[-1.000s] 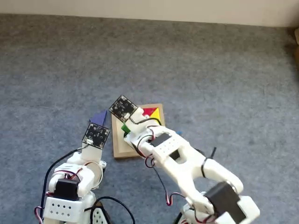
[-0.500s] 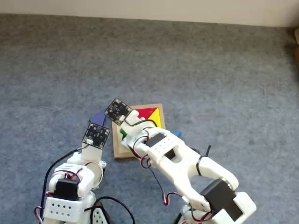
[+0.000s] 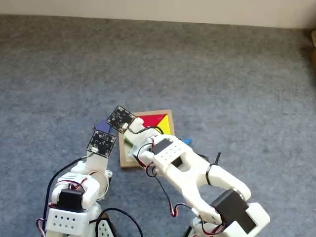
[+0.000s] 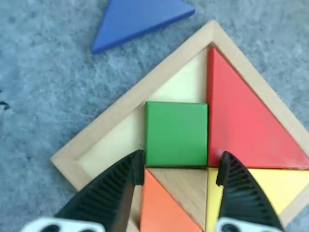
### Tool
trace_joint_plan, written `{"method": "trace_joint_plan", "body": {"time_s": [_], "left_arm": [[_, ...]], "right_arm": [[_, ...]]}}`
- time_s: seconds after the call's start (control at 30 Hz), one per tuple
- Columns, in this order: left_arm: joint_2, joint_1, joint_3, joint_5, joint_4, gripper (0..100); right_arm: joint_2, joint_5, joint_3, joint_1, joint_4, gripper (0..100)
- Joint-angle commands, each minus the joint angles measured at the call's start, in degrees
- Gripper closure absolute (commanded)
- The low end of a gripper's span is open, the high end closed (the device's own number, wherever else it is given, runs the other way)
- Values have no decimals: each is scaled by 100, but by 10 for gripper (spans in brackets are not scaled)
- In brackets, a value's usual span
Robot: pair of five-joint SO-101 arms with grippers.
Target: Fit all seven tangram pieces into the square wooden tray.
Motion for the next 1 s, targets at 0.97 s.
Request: {"method": "trace_joint_plan", "body": {"time_s": [0.97], "left_arm": [[-321,75,119,0,26,949]], "right_arm": [[-13,-879,-1174,523,40,929]]}}
